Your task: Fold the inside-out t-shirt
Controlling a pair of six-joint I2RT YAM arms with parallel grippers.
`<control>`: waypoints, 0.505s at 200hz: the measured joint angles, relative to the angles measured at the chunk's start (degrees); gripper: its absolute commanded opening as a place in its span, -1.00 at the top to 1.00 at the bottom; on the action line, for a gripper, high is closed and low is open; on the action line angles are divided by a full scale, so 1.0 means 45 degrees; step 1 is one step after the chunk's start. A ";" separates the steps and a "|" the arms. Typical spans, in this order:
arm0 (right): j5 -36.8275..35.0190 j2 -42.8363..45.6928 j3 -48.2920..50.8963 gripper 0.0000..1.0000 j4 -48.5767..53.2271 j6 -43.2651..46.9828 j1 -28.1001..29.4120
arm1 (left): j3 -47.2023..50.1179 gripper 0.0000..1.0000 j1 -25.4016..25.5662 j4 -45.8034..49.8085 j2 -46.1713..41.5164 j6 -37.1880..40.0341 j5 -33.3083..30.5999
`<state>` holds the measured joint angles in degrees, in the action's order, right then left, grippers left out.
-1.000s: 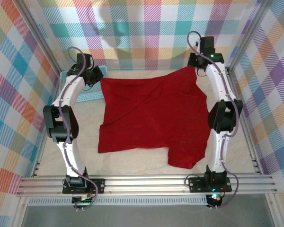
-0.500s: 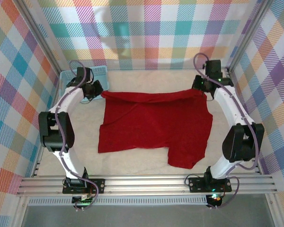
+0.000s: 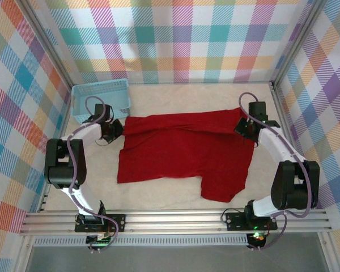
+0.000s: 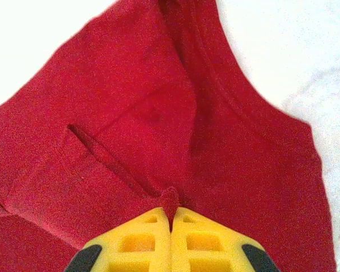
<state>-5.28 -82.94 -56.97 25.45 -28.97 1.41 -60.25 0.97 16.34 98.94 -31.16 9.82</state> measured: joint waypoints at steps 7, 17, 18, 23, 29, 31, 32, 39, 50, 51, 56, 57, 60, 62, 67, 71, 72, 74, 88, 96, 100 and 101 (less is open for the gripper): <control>0.0000 0.0092 0.0257 1.00 -0.0078 -0.0175 0.0000 | 0.0180 1.00 0.0000 -0.0102 0.0000 -0.0073 0.0005; -0.0015 0.0185 0.0568 1.00 -0.0131 -0.0403 0.0000 | 0.0384 1.00 0.0000 -0.0214 0.0000 -0.0136 0.0000; -0.0015 0.0194 0.0612 1.00 -0.0141 -0.0427 -0.0005 | 0.0393 1.00 0.0000 -0.0219 0.0000 -0.0146 0.0005; -0.0019 0.0233 0.0748 1.00 -0.0146 -0.0495 -0.0029 | 0.0461 1.00 0.0000 -0.0282 0.0000 -0.0175 0.0000; -0.0015 0.0287 0.0899 1.00 -0.0170 -0.0578 -0.0068 | 0.0525 1.00 0.0000 -0.0340 0.0000 -0.0180 0.0000; -0.0015 0.0296 0.0952 1.00 -0.0185 -0.0607 -0.0083 | 0.0539 1.00 0.0000 -0.0350 0.0000 -0.0185 -0.0005; -0.0019 0.0306 0.0971 1.00 -0.0185 -0.0622 -0.0087 | 0.0544 1.00 0.0000 -0.0350 0.0000 -0.0185 0.0000; -0.0058 0.0389 0.1132 1.00 -0.0209 -0.0719 -0.0165 | 0.0578 1.00 0.0000 -0.0374 -0.0005 -0.0204 -0.0005; -0.0136 0.0529 0.1297 0.97 -0.0209 -0.0806 -0.0257 | 0.0597 1.00 0.0000 -0.0384 -0.0005 -0.0209 -0.0019; -0.0141 0.0539 0.1302 0.96 -0.0209 -0.0816 -0.0262 | 0.0597 1.00 0.0000 -0.0384 -0.0005 -0.0209 -0.0024; -0.0199 0.0612 0.1336 0.94 -0.0214 -0.0831 -0.0296 | 0.0597 0.97 0.0000 -0.0379 -0.0005 -0.0209 -0.0058; -0.0209 0.0631 0.1341 0.94 -0.0209 -0.0845 -0.0306 | 0.0597 0.96 0.0000 -0.0379 -0.0005 -0.0209 -0.0068; -0.0233 0.0665 0.1345 0.93 -0.0214 -0.0855 -0.0316 | 0.0597 0.94 0.0000 -0.0379 -0.0005 -0.0209 -0.0092; -0.0248 0.0690 0.1345 0.93 -0.0214 -0.0855 -0.0321 | 0.0597 0.93 0.0000 -0.0379 -0.0005 -0.0209 -0.0102; -0.0272 0.0758 0.1355 0.91 -0.0238 -0.0860 -0.0325 | 0.0597 0.88 0.0000 -0.0379 -0.0010 -0.0209 -0.0112; -0.0282 0.0816 0.1365 0.88 -0.0243 -0.0869 -0.0325 | 0.0597 0.83 0.0000 -0.0379 -0.0015 -0.0204 -0.0126; -0.0287 0.0821 0.1365 0.87 -0.0248 -0.0869 -0.0325 | 0.0597 0.81 0.0000 -0.0374 -0.0015 -0.0209 -0.0136; -0.0296 0.0850 0.1375 0.84 -0.0253 -0.0874 -0.0325 | 0.0602 0.77 0.0000 -0.0374 -0.0019 -0.0199 -0.0160; -0.0301 0.0986 0.1477 0.62 -0.0325 -0.1005 -0.0325 | 0.0680 0.46 0.0000 -0.0374 -0.0121 -0.0175 -0.0233; -0.0306 0.1010 0.1506 0.47 -0.0287 -0.1015 -0.0321 | 0.0743 0.38 0.0000 -0.0291 -0.0243 -0.0257 -0.0340; -0.0340 0.1010 0.1506 0.35 -0.0253 -0.1030 -0.0325 | 0.0763 0.35 0.0000 -0.0194 -0.0325 -0.0248 -0.0403; -0.0350 0.1010 0.1506 0.32 -0.0243 -0.1064 -0.0325 | 0.0763 0.35 0.0000 -0.0180 -0.0345 -0.0233 -0.0403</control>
<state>-6.85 -78.39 -50.19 24.36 -33.76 -0.05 -56.82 0.97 15.53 97.38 -32.21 8.01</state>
